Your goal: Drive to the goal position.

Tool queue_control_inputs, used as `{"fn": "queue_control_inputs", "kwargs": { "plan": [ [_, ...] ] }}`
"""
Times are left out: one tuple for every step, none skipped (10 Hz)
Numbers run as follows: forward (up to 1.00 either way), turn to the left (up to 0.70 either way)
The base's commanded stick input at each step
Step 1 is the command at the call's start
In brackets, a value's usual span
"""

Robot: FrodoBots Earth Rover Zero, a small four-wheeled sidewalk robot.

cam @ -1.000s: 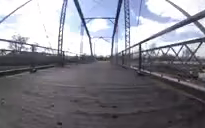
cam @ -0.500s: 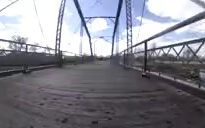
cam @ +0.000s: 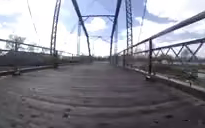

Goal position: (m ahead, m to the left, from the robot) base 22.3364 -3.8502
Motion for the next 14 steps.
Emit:
{"fn": "queue_control_inputs", "kwargs": {
  "plan": [
    [1.0,0.0],
    [1.0,0.0],
    [1.0,0.0],
    [1.0,0.0],
    [1.0,0.0],
    [1.0,0.0],
    [1.0,0.0],
    [1.0,0.0],
    [1.0,0.0],
    [1.0,0.0],
    [1.0,0.0],
    [1.0,0.0],
    [1.0,0.0],
    [1.0,0.0]
  ]
}}
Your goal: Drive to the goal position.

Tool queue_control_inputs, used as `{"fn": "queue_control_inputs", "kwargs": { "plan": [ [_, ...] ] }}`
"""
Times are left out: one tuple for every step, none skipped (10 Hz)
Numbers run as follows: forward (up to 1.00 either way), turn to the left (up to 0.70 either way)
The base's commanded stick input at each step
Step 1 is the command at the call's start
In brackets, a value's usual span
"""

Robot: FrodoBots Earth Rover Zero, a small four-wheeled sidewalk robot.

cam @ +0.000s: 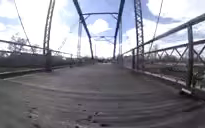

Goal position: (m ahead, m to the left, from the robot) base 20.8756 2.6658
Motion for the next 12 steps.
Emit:
{"fn": "queue_control_inputs", "kwargs": {
  "plan": [
    [1.0,0.0],
    [1.0,0.0],
    [1.0,0.0],
    [1.0,0.0],
    [1.0,0.0],
    [1.0,0.0],
    [1.0,0.0],
    [1.0,0.0],
    [1.0,-0.06],
    [1.0,-0.21],
    [1.0,-0.24],
    [1.0,0.0]
  ]
}}
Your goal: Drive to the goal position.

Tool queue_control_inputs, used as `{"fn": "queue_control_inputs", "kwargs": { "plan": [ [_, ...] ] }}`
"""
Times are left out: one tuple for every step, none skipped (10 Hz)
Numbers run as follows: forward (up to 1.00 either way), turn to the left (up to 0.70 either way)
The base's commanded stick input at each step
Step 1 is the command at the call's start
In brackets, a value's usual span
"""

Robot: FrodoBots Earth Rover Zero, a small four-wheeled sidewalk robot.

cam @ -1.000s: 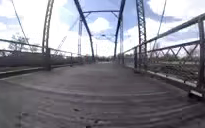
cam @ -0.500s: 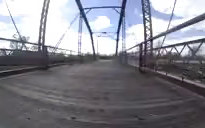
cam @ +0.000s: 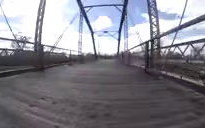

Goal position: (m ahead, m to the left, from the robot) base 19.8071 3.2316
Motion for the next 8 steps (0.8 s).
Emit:
{"fn": "queue_control_inputs", "kwargs": {
  "plan": [
    [1.0,0.0],
    [1.0,0.0],
    [1.0,0.0],
    [1.0,0.0],
    [1.0,-0.18],
    [1.0,-0.27],
    [1.0,-0.16],
    [1.0,-0.05]
  ]
}}
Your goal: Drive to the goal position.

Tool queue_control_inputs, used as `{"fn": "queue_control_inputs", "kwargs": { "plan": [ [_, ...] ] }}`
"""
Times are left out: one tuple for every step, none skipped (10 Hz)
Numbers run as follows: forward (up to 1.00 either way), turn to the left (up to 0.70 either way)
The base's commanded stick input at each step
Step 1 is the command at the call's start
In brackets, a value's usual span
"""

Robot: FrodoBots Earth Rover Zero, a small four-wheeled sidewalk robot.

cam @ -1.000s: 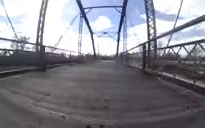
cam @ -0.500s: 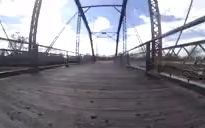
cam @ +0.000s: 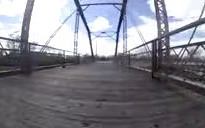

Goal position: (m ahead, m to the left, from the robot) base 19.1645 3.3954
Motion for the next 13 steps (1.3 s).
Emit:
{"fn": "queue_control_inputs", "kwargs": {
  "plan": [
    [1.0,0.0],
    [1.0,-0.23],
    [1.0,-0.27],
    [1.0,-0.17],
    [1.0,-0.03],
    [1.0,0.0],
    [1.0,-0.1],
    [1.0,-0.27],
    [1.0,-0.24],
    [1.0,-0.1],
    [1.0,0.0],
    [1.0,0.0],
    [1.0,0.0]
  ]
}}
